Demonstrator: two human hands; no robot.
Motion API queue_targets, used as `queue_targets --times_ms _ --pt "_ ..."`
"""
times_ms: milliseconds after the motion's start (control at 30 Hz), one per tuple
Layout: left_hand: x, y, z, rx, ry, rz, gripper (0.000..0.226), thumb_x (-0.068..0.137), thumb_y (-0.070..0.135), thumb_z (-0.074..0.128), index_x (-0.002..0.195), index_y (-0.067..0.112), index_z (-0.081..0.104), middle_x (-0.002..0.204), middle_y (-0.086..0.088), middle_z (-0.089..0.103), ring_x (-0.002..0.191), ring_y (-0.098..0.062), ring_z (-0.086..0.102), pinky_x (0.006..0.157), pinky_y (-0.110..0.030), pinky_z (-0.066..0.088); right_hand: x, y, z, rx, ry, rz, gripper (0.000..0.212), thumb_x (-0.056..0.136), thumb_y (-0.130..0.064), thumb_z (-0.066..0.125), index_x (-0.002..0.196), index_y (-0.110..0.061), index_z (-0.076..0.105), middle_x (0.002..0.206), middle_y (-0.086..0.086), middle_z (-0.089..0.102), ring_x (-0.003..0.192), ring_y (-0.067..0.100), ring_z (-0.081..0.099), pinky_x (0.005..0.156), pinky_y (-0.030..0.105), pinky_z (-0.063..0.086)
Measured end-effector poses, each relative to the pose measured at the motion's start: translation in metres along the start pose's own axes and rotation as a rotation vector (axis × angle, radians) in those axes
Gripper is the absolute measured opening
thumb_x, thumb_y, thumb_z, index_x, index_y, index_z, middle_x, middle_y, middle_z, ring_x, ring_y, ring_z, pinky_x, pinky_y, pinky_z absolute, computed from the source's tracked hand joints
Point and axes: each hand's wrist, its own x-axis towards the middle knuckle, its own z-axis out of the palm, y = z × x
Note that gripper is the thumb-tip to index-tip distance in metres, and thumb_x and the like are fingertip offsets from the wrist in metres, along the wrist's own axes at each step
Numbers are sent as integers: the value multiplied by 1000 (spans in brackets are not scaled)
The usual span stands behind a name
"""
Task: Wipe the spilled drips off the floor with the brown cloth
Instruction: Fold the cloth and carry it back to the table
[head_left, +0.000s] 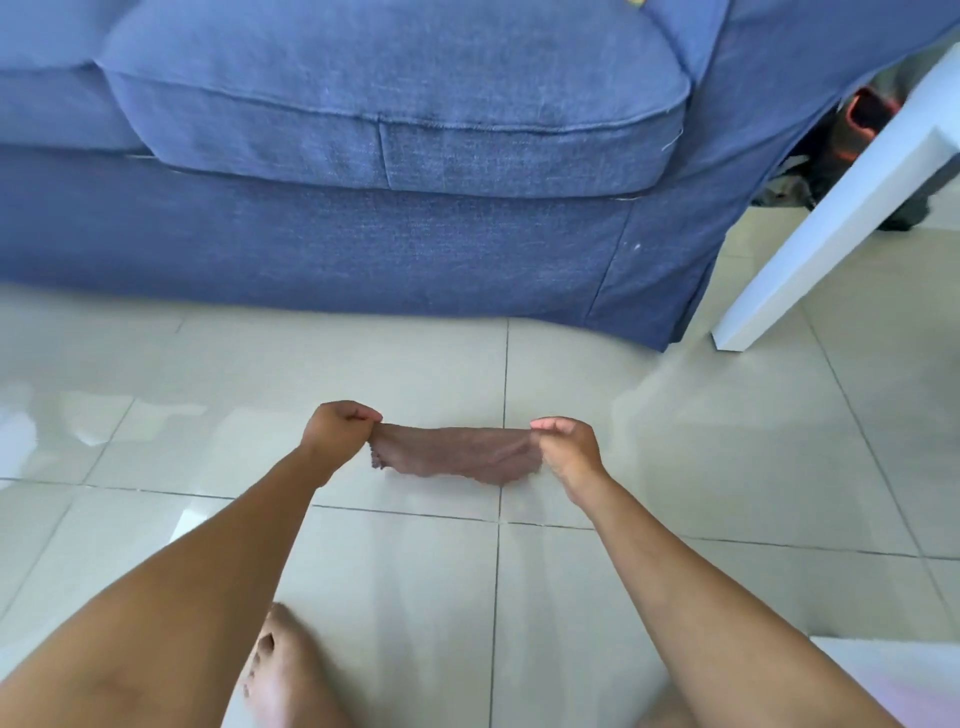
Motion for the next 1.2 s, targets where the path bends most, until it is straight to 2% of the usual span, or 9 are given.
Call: queue_targets --times_ms 100,167,267,367,500,633,767,933,1200 --pt "-15 17 -3 104 -30 78 24 80 3 58 98 13 71 101 -2 65 94 -18 58 82 -25 47 -14 -16 -16 -173 28 -116 28 82 -2 55 105 -8 70 111 9 70 101 22 63 85 21 45" --pt "-26 26 -2 290 -19 175 29 79 5 55 102 13 71 102 -1 66 91 -16 58 72 -19 43 -24 -24 -28 -299 37 -190 30 85 0 49 106 -5 70 112 9 70 107 24 63 82 18 43" --pt "-41 34 2 468 8 310 33 82 3 46 99 9 74 103 -5 71 88 -18 58 74 -21 43 -33 -26 -46 -421 49 -265 25 87 -1 51 100 -4 73 109 10 72 105 25 64 81 16 41" --pt "-48 36 6 545 -25 366 30 84 4 50 96 9 77 103 -5 74 95 -22 64 77 -20 43 -39 -21 -65 -516 56 -297 22 90 -6 51 95 -3 73 102 10 68 102 27 63 83 21 45" --pt "-57 37 14 648 -164 331 31 88 6 48 101 8 75 112 -6 71 109 -24 62 85 -20 43 -39 -5 -87 -671 -18 -301 22 91 -12 50 92 -10 72 98 3 54 100 26 61 89 27 47" --pt "-55 29 25 767 -336 233 32 88 9 43 102 8 73 117 -5 68 112 -24 60 97 -28 45 -37 15 -95 -774 -163 -201 18 92 -17 46 83 -16 62 95 4 64 92 24 59 85 29 46" --pt "-42 9 43 853 -458 189 34 89 9 41 103 5 72 117 -7 69 112 -25 60 97 -30 46 -22 39 -90 -813 -203 -117 21 91 -19 46 91 -15 67 108 2 69 103 23 61 99 35 46" --pt "-12 -13 61 868 -374 201 31 92 12 42 106 6 70 121 -9 61 119 -26 54 101 -29 40 9 53 -71 -786 -150 -127 19 89 -18 52 83 -20 70 108 -2 70 103 22 62 96 36 47" --pt "15 3 57 954 -215 306 34 93 14 40 108 12 69 119 -13 56 116 -29 52 96 -39 46 34 22 -62 -677 64 -216 16 88 -25 59 89 -18 73 106 4 63 99 23 62 96 37 45"
